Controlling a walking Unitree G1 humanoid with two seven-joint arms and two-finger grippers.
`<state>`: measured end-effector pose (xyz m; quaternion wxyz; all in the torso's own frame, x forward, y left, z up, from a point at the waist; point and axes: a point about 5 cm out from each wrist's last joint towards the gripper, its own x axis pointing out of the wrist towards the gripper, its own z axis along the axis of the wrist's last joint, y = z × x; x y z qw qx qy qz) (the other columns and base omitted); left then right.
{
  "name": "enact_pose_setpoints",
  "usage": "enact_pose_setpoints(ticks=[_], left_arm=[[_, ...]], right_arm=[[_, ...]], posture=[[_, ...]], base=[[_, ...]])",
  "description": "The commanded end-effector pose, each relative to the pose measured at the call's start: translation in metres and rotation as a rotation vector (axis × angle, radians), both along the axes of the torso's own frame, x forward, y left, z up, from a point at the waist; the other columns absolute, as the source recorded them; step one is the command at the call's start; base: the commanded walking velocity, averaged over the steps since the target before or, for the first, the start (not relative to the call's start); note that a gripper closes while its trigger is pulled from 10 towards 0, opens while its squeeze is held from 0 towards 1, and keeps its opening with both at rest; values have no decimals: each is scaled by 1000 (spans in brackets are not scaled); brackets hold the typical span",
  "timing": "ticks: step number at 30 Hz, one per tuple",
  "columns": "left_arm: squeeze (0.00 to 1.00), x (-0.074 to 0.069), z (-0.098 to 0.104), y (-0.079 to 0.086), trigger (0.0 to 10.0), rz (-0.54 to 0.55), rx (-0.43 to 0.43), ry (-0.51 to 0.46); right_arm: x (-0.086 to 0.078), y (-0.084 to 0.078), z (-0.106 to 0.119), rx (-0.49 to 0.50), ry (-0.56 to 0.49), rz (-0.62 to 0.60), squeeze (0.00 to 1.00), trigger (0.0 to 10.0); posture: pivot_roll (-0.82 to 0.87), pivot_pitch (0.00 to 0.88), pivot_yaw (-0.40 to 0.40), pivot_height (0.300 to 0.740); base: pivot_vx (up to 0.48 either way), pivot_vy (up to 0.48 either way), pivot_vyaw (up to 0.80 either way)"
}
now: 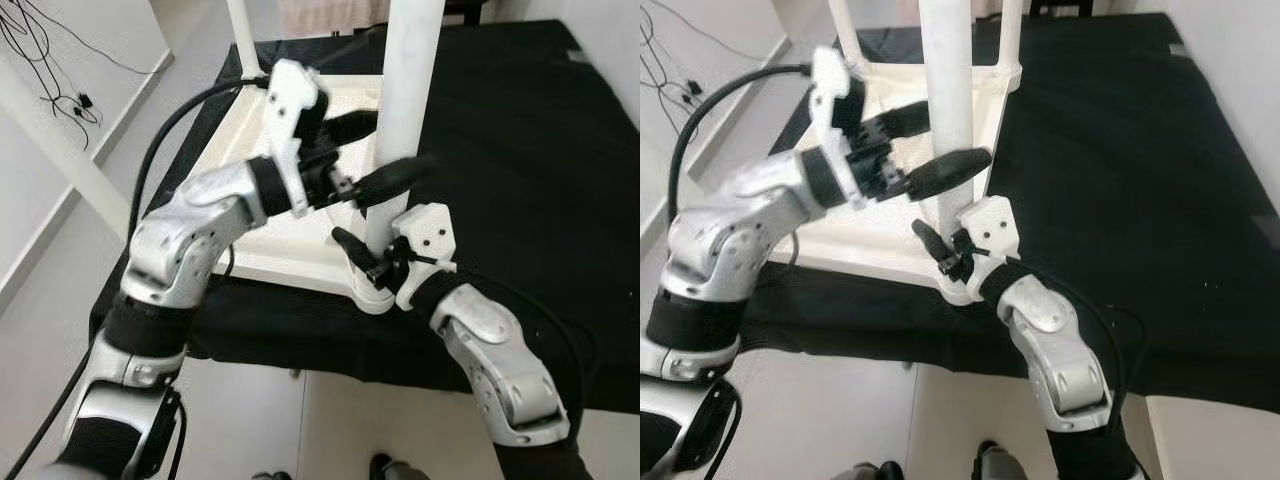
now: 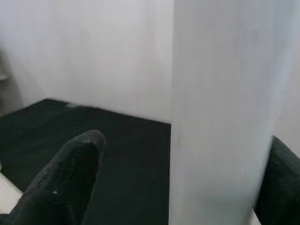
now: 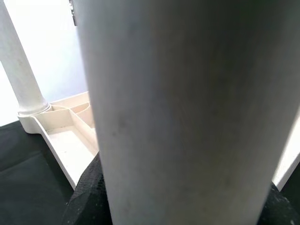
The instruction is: Building children table
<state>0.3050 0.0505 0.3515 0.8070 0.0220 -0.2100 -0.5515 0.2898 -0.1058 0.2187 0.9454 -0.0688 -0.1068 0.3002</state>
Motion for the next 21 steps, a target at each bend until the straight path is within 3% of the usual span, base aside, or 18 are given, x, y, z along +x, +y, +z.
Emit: enact_pose_setpoints(ticks=[1, 15, 16, 20, 21], left_arm=[[0, 0, -1, -3, 0, -24, 5, 11], [0, -1, -3, -7, 0, -63, -41, 46], [0, -2, -4, -7, 0, -64, -44, 49], [0, -2, -5, -7, 0, -65, -49, 54], [0, -2, -5, -7, 0, -66, -50, 57]], right_arm=[[-5, 16, -10, 2, 44, 70, 0, 10000], [4, 4, -9, -43, 39, 41, 0, 10000], [7, 2, -9, -40, 62, 58, 1000, 10000], [11, -1, -4, -37, 73, 98, 1000, 10000], [15, -2, 9, -33, 41, 154, 1000, 10000]], posture=[[-57, 205, 111, 740], [-47, 211, 94, 740], [-46, 211, 91, 740], [-45, 211, 90, 740], [-51, 215, 91, 740]], base=[[0, 0, 0], [0, 0, 0], [0, 0, 0], [0, 0, 0], [0, 0, 0]])
